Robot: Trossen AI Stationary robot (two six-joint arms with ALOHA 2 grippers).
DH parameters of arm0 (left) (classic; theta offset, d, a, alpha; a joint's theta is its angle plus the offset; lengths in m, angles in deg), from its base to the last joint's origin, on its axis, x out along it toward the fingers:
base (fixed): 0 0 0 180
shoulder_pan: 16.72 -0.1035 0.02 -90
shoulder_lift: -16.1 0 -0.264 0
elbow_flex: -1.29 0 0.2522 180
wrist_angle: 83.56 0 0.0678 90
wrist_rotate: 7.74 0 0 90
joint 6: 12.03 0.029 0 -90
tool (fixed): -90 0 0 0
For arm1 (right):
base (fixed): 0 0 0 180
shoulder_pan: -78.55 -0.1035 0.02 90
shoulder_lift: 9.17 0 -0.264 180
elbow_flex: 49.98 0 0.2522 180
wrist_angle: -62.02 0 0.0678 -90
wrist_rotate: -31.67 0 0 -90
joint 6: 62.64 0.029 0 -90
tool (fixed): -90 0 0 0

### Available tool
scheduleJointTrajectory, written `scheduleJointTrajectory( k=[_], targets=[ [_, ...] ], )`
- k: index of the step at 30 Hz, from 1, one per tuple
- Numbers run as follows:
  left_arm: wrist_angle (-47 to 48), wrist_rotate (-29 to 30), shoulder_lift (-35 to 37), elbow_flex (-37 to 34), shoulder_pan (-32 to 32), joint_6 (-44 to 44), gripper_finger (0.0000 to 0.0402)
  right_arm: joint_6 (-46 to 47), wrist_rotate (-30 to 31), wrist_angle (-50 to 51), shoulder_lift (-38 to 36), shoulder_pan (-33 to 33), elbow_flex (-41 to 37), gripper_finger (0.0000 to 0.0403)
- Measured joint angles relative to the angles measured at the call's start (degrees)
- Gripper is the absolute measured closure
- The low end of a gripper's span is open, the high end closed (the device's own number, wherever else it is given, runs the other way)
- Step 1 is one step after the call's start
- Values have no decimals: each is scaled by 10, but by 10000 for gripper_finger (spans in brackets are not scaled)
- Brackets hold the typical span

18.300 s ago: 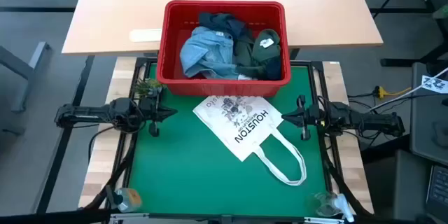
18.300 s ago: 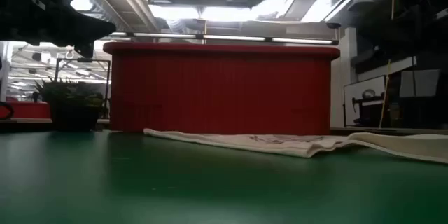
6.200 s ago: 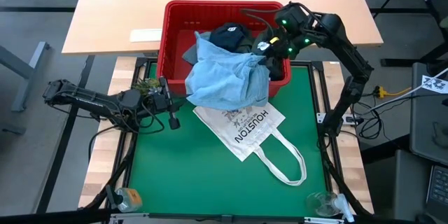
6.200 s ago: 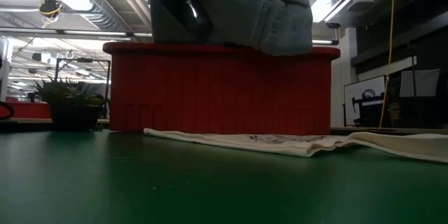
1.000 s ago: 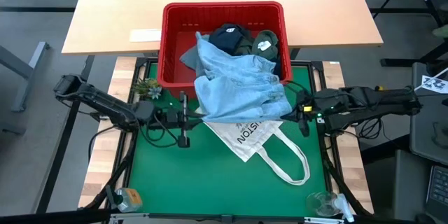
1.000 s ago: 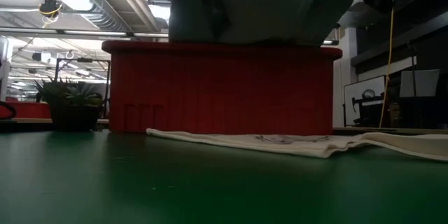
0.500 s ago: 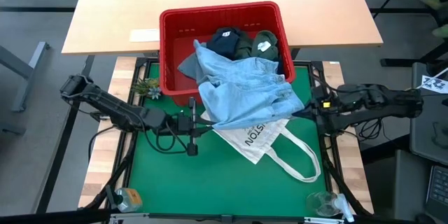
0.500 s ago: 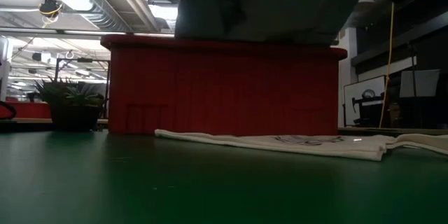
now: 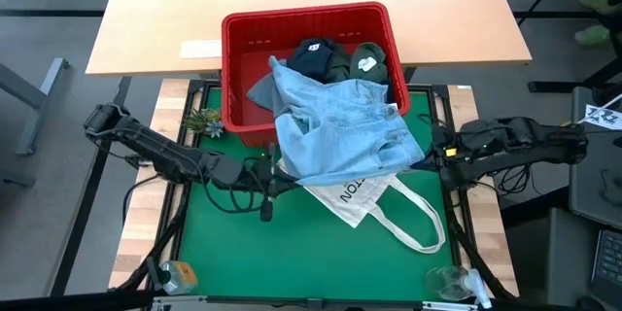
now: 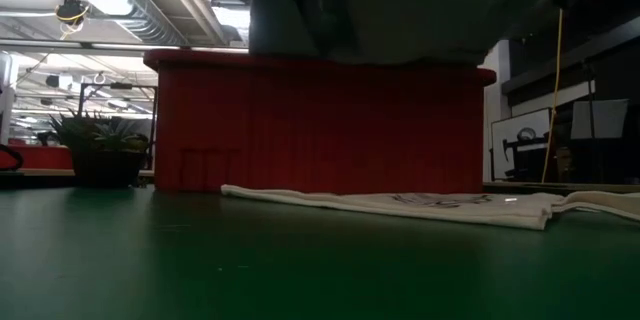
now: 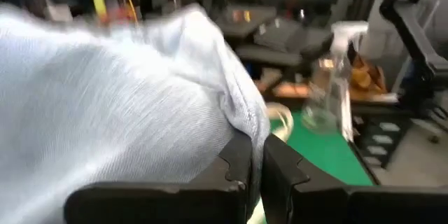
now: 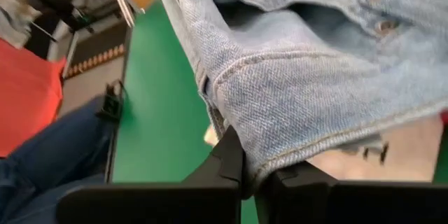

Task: Fold laundry
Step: Fold the light blue pants

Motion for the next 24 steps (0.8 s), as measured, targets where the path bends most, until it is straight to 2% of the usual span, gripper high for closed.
scheduleJointTrajectory(
  k=[6, 11, 19, 24],
  targets=[
    [70, -4, 0, 0, -3, -127, 390, 14, 15, 39, 26, 0, 0, 398],
    [82, -7, 1, 0, -7, -177, 372, 14, 16, 62, 56, 0, -1, 390],
    [82, -6, 1, -1, -10, -159, 283, 15, 41, 133, 104, 0, -2, 396],
    [76, 64, 1, -1, -22, -147, 258, 15, 68, 168, 122, 0, -2, 390]
  ],
)
